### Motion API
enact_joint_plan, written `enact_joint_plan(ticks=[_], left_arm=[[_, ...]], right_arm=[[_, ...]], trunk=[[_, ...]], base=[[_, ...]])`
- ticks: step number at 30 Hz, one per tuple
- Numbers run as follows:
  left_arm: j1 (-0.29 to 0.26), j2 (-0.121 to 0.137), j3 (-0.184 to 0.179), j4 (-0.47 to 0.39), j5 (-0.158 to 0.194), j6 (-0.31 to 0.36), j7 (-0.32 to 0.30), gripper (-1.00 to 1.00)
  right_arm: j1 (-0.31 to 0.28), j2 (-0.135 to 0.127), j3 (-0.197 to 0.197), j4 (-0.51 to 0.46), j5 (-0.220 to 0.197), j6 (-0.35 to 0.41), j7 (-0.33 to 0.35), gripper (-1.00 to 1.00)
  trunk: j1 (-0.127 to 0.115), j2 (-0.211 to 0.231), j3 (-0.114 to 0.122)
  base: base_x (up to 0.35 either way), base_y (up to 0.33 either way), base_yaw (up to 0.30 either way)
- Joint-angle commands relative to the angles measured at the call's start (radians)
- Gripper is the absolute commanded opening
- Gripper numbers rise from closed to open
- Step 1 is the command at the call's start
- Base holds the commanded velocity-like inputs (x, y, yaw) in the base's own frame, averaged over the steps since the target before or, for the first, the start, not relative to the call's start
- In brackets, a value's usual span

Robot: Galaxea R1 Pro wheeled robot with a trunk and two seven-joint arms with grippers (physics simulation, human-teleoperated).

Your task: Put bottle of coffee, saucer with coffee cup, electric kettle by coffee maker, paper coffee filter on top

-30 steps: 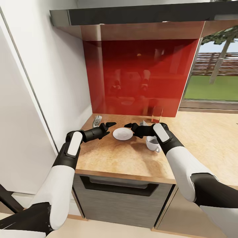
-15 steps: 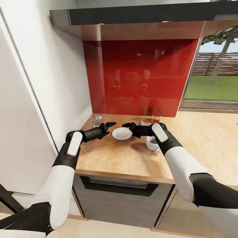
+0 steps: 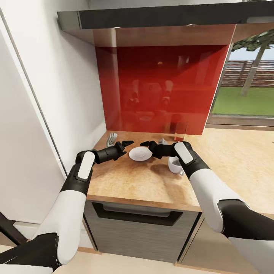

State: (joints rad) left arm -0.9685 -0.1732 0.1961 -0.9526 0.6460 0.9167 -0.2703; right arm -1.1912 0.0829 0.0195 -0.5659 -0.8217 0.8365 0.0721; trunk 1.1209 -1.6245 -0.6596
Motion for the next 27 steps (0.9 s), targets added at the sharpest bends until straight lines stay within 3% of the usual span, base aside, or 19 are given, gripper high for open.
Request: enact_joint_plan(ticks=[1, 27], left_arm=[[-0.001, -0.001, 0.005, 0.000, -0.006, 0.006, -0.007, 1.00], [-0.001, -0.001, 0.005, 0.000, -0.005, 0.006, -0.007, 1.00]], right_arm=[[-0.001, 0.000, 0.000, 0.000, 0.008, 0.003, 0.007, 1.00], [-0.001, -0.002, -0.001, -0.002, 0.007, 0.004, 0.063, 1.00]], trunk=[[0.000, -0.001, -0.001], [0.000, -0.001, -0.001]], base=[[0.000, 0.000, 0.000], [0.000, 0.000, 0.000]])
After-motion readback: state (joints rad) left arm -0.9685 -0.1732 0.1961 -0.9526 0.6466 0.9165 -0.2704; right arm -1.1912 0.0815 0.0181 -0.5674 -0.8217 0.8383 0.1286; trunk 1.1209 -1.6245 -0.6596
